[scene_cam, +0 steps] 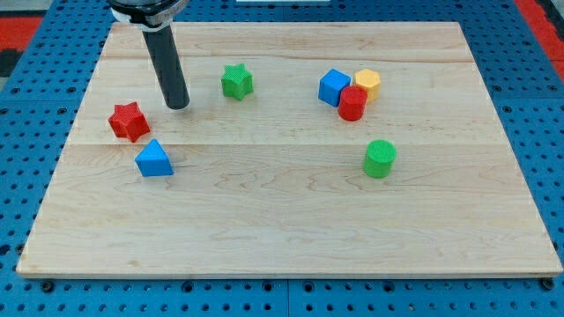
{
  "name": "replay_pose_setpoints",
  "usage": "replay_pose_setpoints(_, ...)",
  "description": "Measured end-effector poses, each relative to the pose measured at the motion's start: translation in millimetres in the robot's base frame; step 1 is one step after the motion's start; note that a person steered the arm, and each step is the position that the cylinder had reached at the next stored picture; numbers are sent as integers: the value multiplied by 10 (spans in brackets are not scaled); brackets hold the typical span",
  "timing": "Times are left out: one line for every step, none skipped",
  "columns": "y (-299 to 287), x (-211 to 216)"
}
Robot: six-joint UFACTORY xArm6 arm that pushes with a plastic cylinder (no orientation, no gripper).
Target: Place the green star at the top center
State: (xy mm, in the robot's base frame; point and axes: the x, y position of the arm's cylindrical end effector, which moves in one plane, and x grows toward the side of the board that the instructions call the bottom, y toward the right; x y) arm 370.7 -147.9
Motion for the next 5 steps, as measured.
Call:
replay_pose_setpoints(0, 0)
replay_pose_setpoints(351, -53)
replay_pose_setpoints(642, -513)
replay_pose_setpoints(808, -613)
replay_pose_setpoints(741, -582)
